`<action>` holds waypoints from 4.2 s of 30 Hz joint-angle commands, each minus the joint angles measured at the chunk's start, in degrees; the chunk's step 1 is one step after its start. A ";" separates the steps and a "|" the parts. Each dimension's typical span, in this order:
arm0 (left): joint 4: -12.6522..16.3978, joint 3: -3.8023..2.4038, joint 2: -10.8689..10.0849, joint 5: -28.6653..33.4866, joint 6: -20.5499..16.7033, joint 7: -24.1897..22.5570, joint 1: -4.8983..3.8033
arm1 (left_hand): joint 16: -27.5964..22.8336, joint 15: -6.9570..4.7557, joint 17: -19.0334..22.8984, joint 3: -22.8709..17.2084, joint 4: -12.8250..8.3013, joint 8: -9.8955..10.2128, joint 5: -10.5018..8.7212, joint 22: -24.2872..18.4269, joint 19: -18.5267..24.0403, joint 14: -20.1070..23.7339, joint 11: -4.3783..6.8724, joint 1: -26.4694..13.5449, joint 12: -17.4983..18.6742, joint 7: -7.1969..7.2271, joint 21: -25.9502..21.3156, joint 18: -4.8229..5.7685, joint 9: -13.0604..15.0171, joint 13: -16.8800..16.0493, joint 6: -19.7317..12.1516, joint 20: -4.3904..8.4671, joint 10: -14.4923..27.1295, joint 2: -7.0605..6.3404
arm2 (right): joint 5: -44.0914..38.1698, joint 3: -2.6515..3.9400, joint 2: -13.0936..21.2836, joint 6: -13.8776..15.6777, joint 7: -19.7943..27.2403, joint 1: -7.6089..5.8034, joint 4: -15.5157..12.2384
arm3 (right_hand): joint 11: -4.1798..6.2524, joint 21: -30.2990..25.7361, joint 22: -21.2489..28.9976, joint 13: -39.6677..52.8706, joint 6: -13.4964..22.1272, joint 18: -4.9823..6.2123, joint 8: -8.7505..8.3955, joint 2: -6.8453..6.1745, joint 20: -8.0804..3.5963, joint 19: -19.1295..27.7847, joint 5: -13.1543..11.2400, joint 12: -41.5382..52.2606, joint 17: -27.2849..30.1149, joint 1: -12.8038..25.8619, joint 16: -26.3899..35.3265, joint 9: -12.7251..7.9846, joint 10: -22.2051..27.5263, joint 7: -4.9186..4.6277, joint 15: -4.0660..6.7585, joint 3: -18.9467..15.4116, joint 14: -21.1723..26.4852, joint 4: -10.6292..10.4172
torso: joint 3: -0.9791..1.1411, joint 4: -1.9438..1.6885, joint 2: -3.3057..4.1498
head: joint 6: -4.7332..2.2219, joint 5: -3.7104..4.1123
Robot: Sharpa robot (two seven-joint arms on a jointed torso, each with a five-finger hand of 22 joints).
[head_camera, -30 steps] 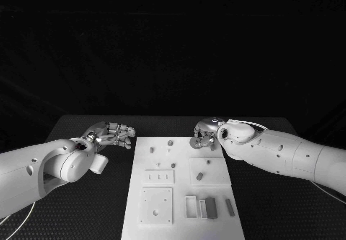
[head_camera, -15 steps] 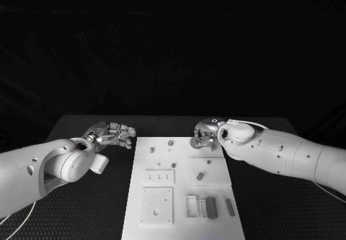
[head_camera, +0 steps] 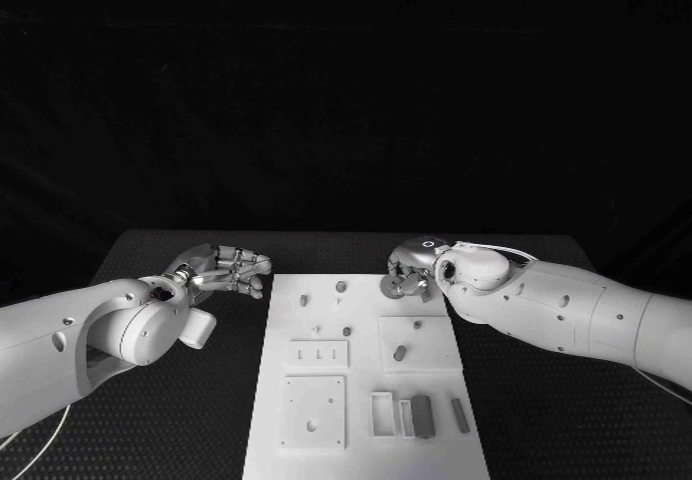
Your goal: Assemble the parts on the task board
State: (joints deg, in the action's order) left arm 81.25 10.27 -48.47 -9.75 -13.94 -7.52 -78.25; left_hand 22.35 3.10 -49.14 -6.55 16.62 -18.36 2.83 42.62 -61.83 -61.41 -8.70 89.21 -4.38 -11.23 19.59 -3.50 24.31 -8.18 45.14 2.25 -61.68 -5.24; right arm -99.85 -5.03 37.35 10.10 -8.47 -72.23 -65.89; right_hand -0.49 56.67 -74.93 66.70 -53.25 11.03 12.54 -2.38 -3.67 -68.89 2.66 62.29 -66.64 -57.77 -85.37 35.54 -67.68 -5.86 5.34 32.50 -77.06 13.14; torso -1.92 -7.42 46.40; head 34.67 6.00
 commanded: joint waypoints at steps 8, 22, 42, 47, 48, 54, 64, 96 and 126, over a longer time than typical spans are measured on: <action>0.37 -0.04 -0.04 -0.15 0.73 -0.26 -0.07 | -0.39 0.02 -0.10 -0.35 0.01 0.30 0.07 0.08 0.05 -0.53 -0.30 -0.70 0.25 -0.39 -0.38 -1.43 -0.06 -0.07 0.07 0.32 -0.31 0.08 | -7.30 1.01 1.34 0.73 -5.50 -0.34 -6.12 | 0.42 0.34 -1.00 0.04 -2.80 3.97 0.58 0.15 -0.17 -0.03 0.12 -0.22 -0.19 -0.01 -0.32 0.25 -0.33 -0.60 0.54 -0.03 -0.33 1.01 | 0.05 0.08 0.01 | -0.27 0.08; 0.38 -0.04 -0.07 -0.15 0.52 -0.24 -0.07 | -0.46 0.02 -0.18 -0.39 -0.01 0.31 0.07 0.11 0.05 -0.55 -0.30 -0.69 0.28 -0.39 -0.40 -1.44 -0.06 -0.08 0.07 0.32 -0.32 0.08 | -9.30 1.60 0.97 1.67 -9.81 -0.95 -14.71 | 0.56 0.27 -0.85 -0.17 -3.09 3.97 0.67 -0.78 -0.20 -0.33 0.12 -0.50 0.29 0.22 -0.07 0.24 -0.75 -0.46 0.70 0.01 -0.42 1.53 | 0.05 0.00 0.01 | -0.49 -0.07; 0.21 -0.05 0.56 -0.15 1.35 0.07 -0.07 | -0.58 0.03 -0.30 -0.40 0.00 0.33 0.07 0.17 0.06 -0.57 -0.31 -0.74 0.34 -0.40 -0.44 -1.44 -0.07 -0.08 0.05 0.31 -0.31 0.06 | -13.71 -0.22 -7.82 1.72 -9.88 1.05 -10.05 | 0.57 0.15 -0.75 -0.26 -2.96 3.97 0.57 -1.40 -0.24 -0.49 0.12 -0.69 0.49 0.23 0.06 0.17 -0.90 -0.47 0.72 0.19 -0.49 1.73 | -0.13 -0.16 0.00 | -0.42 -0.91; 0.16 -0.05 0.56 -0.15 1.33 0.10 -0.07 | -0.62 0.04 -0.33 -0.40 0.01 0.34 0.07 0.18 0.08 -0.56 -0.32 -0.79 0.36 -0.41 -0.46 -1.43 -0.08 -0.07 0.03 0.30 -0.29 0.06 | -15.83 -0.38 -8.66 2.97 -10.29 1.44 -8.89 | 0.56 0.14 -0.73 -0.27 -2.93 3.97 0.55 -1.46 -0.24 -0.51 0.12 -0.71 0.44 0.23 0.07 0.16 -0.91 -0.47 0.72 0.20 -0.54 1.74 | -0.10 -0.19 0.04 | -0.29 -1.19; 0.12 -0.05 0.55 -0.15 1.33 0.12 -0.07 | -0.63 0.04 -0.33 -0.40 0.01 0.34 0.07 0.18 0.08 -0.56 -0.32 -0.80 0.36 -0.41 -0.46 -1.43 -0.08 -0.07 0.03 0.30 -0.29 0.06 | -16.01 -0.39 -8.89 3.27 -10.29 1.46 -8.69 | 0.56 0.13 -0.73 -0.27 -2.92 3.97 0.54 -1.54 -0.25 -0.53 0.12 -0.72 0.42 0.22 0.07 0.15 -0.93 -0.47 0.72 0.21 -0.56 1.77 | -0.04 -0.12 0.04 | -0.30 -1.27; 0.21 -0.05 0.54 -0.16 1.45 0.18 -0.07 | -0.67 0.05 -0.37 -0.39 0.02 0.36 0.06 0.19 0.10 -0.55 -0.33 -0.84 0.38 -0.42 -0.48 -1.42 -0.08 -0.07 0.01 0.29 -0.27 0.05 | -16.71 -0.55 -9.41 3.68 -10.39 1.49 -8.62 | 0.57 0.09 -0.69 -0.29 -2.95 3.97 0.54 -1.88 -0.28 -0.64 0.12 -0.76 0.44 0.20 0.10 0.14 -1.01 -0.47 0.73 0.26 -0.64 1.88 | -0.04 -0.01 0.02 | -0.37 -1.53; 0.27 -0.06 0.35 -0.17 1.40 0.21 -0.08 | -0.74 0.06 -0.42 -0.39 0.01 0.37 0.06 0.22 0.12 -0.54 -0.34 -0.89 0.40 -0.43 -0.51 -1.42 -0.09 -0.07 0.00 0.29 -0.26 0.04 | -17.20 -0.59 -9.33 3.71 -10.56 1.49 -8.11 | 0.58 0.05 -0.65 -0.31 -2.96 3.97 0.53 -2.06 -0.30 -0.74 0.12 -0.80 0.48 0.19 0.13 0.13 -1.10 -0.46 0.74 0.34 -0.70 1.89 | 0.05 0.05 0.02 | -0.43 -1.59; -0.57 -0.04 1.06 -0.39 1.64 0.16 -0.06 | -0.92 0.07 -0.61 -0.44 0.00 0.39 0.06 0.30 0.14 -0.57 -0.35 -0.95 0.44 -0.44 -0.57 -1.43 -0.10 -0.07 -0.04 0.27 -0.24 0.05 | -14.86 -1.60 -9.93 3.91 -9.14 1.86 -5.30 | 0.08 -0.39 -0.44 -0.38 -1.19 3.97 -0.55 -3.27 -0.32 -0.97 0.11 -1.10 0.99 0.47 0.43 -0.43 -1.32 -1.00 0.33 0.61 -0.63 1.76 | 0.00 0.00 -0.01 | 0.01 -1.14; -0.70 -0.04 1.00 -0.39 1.37 0.65 -0.06 | -1.40 0.12 -1.10 -0.41 0.02 0.93 0.06 0.53 0.13 -0.70 -0.44 -1.23 0.54 -0.86 -0.71 -1.45 -0.31 -0.03 -1.03 0.23 0.02 -0.05 | -9.15 -1.60 -7.61 2.50 -6.17 2.02 -6.27 | -1.91 -1.01 -0.92 -0.19 4.96 3.97 -3.09 -1.39 -0.50 -0.84 0.18 -1.08 1.24 -0.37 0.53 -2.17 -0.79 -2.99 -1.56 1.07 -0.19 -1.08 | 0.14 0.09 0.02 | 0.28 -1.08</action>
State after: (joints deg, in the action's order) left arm 80.42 10.26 -47.54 -9.97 -13.16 -6.78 -78.25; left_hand 21.24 3.29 -50.16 -6.70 16.46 -17.75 2.83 43.08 -61.65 -61.60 -8.76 88.66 -4.16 -11.46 19.13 -3.50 24.07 -8.18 44.50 2.23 -61.76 -5.19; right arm -110.53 -6.55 29.69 14.25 -16.09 -70.32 -72.27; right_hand -2.36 55.79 -74.93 66.45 -47.68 11.03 9.19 -4.12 -4.20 -70.21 2.66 61.14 -65.35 -58.21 -85.08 33.39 -68.70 -8.88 3.95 33.73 -77.56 11.78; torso -1.79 -7.31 46.40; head 34.89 4.93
